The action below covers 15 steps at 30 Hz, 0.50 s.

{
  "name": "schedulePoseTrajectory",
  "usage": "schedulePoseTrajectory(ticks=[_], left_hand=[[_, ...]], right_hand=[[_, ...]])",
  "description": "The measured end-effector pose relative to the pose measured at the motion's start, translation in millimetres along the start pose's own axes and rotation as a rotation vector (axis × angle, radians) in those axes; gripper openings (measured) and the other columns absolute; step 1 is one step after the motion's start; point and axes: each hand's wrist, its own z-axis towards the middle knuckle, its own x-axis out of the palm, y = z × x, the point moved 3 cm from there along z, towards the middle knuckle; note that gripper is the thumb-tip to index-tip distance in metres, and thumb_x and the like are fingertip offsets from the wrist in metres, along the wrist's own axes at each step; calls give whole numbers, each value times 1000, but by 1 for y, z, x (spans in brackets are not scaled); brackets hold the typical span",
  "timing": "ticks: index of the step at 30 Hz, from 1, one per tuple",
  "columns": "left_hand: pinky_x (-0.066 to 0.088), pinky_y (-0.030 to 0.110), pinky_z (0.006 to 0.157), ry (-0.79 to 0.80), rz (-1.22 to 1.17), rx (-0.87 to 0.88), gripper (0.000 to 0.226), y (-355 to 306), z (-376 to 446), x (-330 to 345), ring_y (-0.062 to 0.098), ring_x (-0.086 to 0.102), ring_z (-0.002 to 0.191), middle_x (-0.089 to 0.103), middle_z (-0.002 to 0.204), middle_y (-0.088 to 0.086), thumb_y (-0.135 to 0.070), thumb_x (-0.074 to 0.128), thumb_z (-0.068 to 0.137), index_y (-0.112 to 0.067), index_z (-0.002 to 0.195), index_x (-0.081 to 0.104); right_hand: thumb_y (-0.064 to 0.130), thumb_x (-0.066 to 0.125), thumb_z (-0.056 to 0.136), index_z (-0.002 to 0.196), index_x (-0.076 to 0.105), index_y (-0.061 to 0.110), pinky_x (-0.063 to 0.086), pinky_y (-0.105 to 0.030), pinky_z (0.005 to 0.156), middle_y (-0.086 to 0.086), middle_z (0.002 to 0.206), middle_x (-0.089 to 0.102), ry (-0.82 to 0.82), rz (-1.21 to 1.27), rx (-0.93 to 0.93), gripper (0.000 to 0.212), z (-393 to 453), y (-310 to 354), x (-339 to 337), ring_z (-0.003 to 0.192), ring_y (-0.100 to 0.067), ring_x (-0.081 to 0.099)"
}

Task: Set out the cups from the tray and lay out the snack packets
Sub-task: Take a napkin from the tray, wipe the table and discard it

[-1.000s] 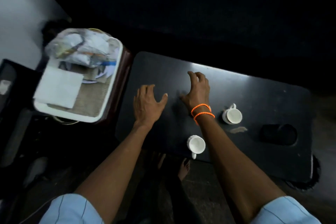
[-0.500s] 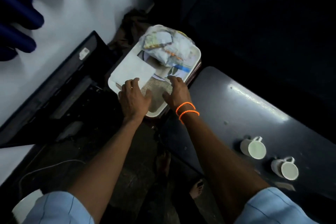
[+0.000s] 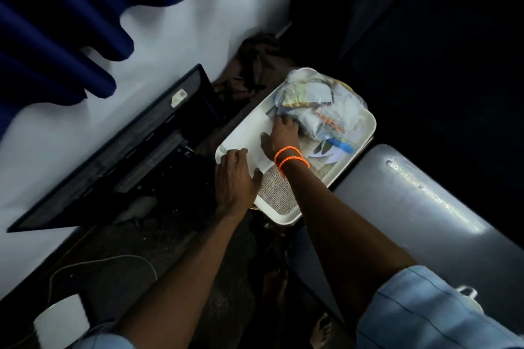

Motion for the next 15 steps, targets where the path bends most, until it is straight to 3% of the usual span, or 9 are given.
schedulePoseTrajectory(ticks=[3,8,10,12,13,15], left_hand=[[45,47,101,16,-29,7,60,4,4,1,31,53,126,57,136,10,-35,71,85,-10,137,55],[44,46,106,23,-86,-9,62,9,8,1,32,52,129,57,138,12,-33,71,86,-8,140,54],[45,45,106,13,-135,-42,62,10,10,0,31,52,130,59,137,12,-30,74,85,-8,140,55],[47,45,106,1,-185,-75,62,11,10,0,32,53,130,60,137,12,-29,76,84,-8,138,56],[47,45,105,-4,-201,-86,62,10,10,-1,32,53,130,60,136,11,-28,77,83,-8,138,56],[48,45,105,-10,-217,-102,61,10,10,0,30,54,130,60,136,10,-29,77,83,-9,137,57]], right_hand=[[32,62,86,148,40,14,34,-51,110,-16,150,36,-3,-67,56,68,10,8,3,137,-41,31],[23,68,81,135,52,21,32,-54,109,-11,145,44,64,34,78,56,20,14,1,138,-38,32],[21,71,80,134,52,19,42,-47,105,-12,137,54,98,110,86,57,23,13,-2,132,-36,45],[17,76,78,129,55,14,51,-35,91,-14,124,64,115,229,93,55,24,11,-5,116,-34,61],[16,78,77,128,55,12,50,-31,87,-14,123,64,113,263,97,56,25,10,-7,113,-33,63],[21,82,76,132,54,10,49,-32,91,-15,131,60,120,258,89,63,26,8,-11,117,-32,60]])
